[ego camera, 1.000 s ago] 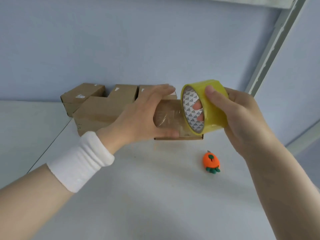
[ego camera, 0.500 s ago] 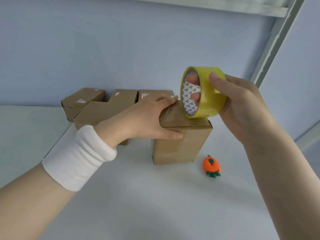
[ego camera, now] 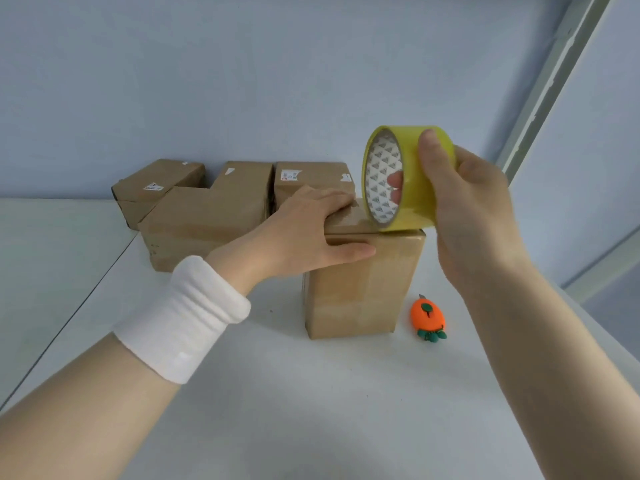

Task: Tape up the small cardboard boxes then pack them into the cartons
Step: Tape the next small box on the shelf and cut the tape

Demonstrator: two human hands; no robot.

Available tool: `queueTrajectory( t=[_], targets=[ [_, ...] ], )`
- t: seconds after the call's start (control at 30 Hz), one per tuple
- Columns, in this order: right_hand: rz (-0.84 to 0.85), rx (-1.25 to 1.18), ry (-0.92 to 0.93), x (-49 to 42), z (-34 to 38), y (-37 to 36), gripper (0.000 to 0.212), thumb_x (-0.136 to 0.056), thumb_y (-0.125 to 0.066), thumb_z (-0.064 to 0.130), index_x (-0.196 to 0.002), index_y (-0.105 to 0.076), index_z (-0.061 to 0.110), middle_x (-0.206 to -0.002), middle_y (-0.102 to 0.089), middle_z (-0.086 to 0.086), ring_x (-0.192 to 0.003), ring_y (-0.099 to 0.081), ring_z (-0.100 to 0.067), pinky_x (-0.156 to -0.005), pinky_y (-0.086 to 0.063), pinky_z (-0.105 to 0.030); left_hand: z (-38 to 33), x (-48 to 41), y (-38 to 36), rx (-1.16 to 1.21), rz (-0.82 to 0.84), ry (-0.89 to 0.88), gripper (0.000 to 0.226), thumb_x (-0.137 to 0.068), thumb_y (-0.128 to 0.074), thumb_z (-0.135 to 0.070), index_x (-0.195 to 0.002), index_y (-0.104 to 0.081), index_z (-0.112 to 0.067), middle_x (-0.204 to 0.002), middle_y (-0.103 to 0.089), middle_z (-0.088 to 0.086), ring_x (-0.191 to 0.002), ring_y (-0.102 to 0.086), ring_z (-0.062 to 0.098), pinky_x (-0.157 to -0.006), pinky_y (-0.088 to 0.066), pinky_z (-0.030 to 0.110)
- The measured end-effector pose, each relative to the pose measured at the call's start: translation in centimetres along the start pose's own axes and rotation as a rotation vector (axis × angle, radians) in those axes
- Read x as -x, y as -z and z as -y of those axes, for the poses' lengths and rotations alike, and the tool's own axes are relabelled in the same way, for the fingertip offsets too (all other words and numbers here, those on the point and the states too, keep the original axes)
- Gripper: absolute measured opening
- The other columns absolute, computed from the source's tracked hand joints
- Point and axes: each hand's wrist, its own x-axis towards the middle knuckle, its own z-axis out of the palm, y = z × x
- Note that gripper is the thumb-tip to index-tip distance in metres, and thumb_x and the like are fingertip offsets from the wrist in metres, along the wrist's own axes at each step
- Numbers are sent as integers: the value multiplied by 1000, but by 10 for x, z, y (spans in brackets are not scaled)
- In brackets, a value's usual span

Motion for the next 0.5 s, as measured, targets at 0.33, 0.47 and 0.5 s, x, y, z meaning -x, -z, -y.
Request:
queueTrajectory(
  t=[0.33,0.47,0.5],
  targets=[
    [9,139,-102,92,-4,40,41,-66,-60,56,-76,-70,17,-55,-69,3,-45,-59,-4,-47,-46,-12,-10,10,-3,-69,-12,-21,105,-58,-42,-79,-146,-30,-22,-146,-33,-10,-129,-26,11,-107,-19,23],
    [-19,152,-103,104,-27,36,40,-71,-51,48,-78,-66,11,-54,-68,5,-46,-59,4,-45,-39,-5,-11,13,-6,-34,-24,-6,100,-64,-50,-71,-147,-27,-20,-150,-29,-10,-133,-22,11,-110,-15,23],
    [-5,150,-104,104,-30,33,39,-73,-50,47,-82,-65,12,-55,-68,6,-47,-60,4,-46,-39,-5,-11,13,-6,-26,-34,-8,93,-70,-56,-64,-146,-28,-19,-150,-30,-9,-134,-22,11,-110,-14,20]
  ],
)
